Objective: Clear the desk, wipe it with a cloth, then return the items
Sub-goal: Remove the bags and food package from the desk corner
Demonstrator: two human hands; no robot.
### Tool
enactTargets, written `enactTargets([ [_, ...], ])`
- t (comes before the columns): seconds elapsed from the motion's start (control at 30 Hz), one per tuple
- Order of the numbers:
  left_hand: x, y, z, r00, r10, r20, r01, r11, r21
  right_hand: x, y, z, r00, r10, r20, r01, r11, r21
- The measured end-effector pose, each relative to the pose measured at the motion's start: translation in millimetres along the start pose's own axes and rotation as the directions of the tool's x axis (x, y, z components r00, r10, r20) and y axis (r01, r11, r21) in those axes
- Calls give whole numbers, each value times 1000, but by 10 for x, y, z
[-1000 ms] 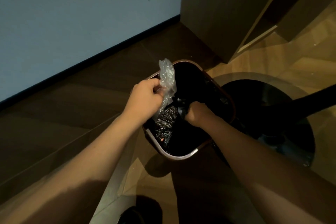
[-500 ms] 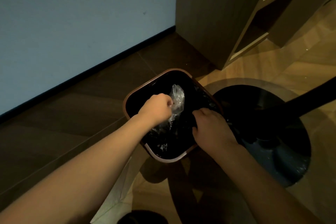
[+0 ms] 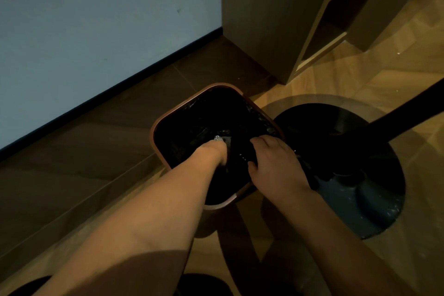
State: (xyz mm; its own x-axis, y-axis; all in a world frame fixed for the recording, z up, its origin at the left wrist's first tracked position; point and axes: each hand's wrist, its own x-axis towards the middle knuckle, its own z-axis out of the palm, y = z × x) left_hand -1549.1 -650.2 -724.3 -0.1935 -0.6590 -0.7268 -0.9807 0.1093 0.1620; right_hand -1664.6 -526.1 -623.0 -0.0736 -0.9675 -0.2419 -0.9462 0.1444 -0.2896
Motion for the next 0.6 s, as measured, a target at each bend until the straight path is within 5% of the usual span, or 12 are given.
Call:
enactTargets([
  [0.37,-112,-266,-128,987,153,-44,-153,988,7,111,-79,-53,996,53,65,-59,994,90],
  [0.6,-1203,-229,-794,951,214,-221,-226,974,-29,-199,-479,-916,977,140,164,-160,980,116],
])
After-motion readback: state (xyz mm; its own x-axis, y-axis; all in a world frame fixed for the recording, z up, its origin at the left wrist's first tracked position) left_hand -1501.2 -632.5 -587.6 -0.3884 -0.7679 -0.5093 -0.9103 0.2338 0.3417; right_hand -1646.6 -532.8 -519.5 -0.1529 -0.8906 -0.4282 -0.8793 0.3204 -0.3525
